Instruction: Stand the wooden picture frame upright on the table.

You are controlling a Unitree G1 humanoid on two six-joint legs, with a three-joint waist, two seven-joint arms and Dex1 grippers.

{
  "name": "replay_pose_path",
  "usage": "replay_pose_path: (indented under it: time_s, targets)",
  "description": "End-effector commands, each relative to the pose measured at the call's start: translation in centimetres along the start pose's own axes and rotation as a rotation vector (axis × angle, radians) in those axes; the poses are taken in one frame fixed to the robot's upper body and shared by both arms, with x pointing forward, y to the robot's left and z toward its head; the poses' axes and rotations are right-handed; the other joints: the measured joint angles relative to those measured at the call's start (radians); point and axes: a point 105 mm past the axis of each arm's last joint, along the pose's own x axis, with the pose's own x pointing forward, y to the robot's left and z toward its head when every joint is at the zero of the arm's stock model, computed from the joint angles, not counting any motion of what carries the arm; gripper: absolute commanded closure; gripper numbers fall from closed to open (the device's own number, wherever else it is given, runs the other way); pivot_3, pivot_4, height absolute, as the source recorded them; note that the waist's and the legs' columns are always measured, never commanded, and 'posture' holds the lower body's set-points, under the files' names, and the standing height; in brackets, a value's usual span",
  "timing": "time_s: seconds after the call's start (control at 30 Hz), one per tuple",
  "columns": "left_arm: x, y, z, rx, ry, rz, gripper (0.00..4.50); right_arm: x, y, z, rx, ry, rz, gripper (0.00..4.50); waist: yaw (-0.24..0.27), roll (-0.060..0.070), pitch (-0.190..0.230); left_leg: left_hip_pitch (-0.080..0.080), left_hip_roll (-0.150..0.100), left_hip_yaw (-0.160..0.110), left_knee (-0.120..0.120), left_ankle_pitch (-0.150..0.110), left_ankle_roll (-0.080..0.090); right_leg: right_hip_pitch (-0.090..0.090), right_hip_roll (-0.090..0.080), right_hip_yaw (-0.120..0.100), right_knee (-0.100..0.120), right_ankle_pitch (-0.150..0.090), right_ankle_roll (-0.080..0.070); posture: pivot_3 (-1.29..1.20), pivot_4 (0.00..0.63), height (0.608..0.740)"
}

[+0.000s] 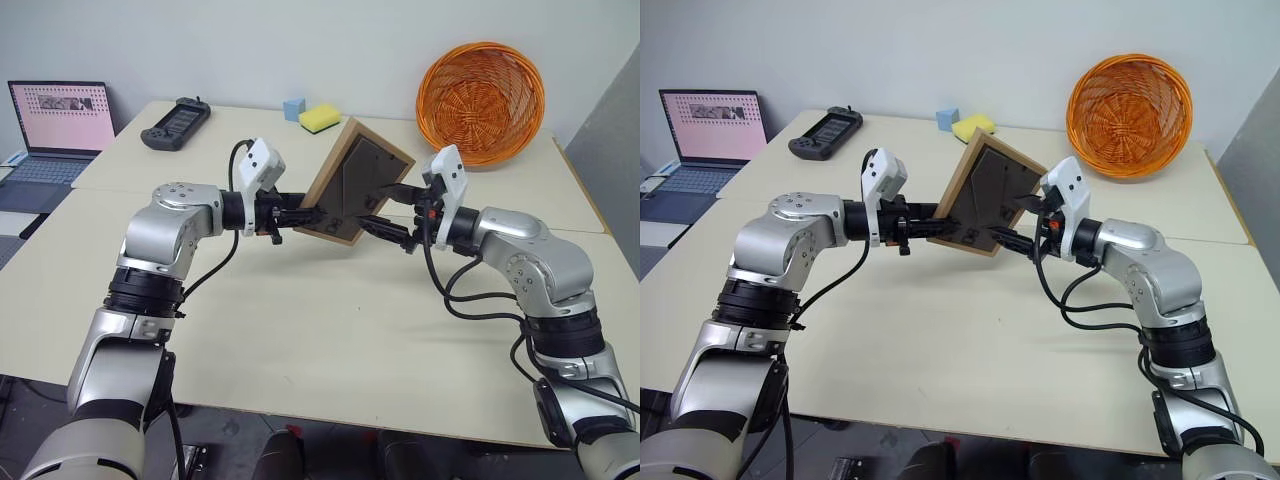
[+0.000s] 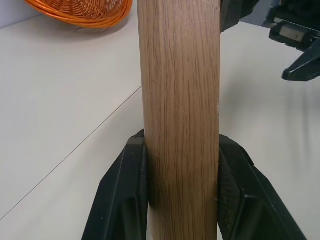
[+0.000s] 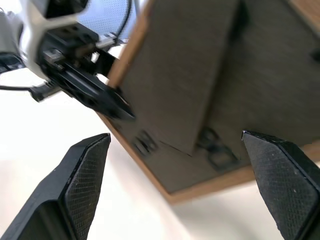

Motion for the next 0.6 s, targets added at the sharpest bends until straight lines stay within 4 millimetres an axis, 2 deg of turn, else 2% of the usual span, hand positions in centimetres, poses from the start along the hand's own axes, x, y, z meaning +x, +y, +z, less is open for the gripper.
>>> replay_pose_path:
  time_s: [0.03, 0.3, 0.6]
  targets:
    - [-0.6, -0.5, 2.6, 0.075, -0.066, -0.008, 3.2, 0.0, 0.1, 1.3, -0.03, -0.046, 0.009, 0.04, 0.0, 0.0, 0.0, 0.0, 0.0, 0.0, 0.0, 0.0, 0.0, 0.0, 0.0, 0.0, 0.0, 0.0, 0.0, 0.0, 0.15, 0.74]
    - [-0.1, -0.5, 2.2, 0.065, -0.059, -0.014, 3.2, 1.6, 1.8, 3.1, -0.007, -0.115, 0.061, 0.04, 0.0, 0.0, 0.0, 0.0, 0.0, 0.0, 0.0, 0.0, 0.0, 0.0, 0.0, 0.0, 0.0, 0.0, 0.0, 0.0, 0.15, 0.74]
    - [0.0, -0.4, 0.9, 0.051, -0.029, -0.013, 3.2, 1.5, 2.3, 3.6, -0.021, -0.12, 0.075, 0.04, 0.0, 0.0, 0.0, 0.0, 0.0, 0.0, 0.0, 0.0, 0.0, 0.0, 0.0, 0.0, 0.0, 0.0, 0.0, 0.0, 0.15, 0.74]
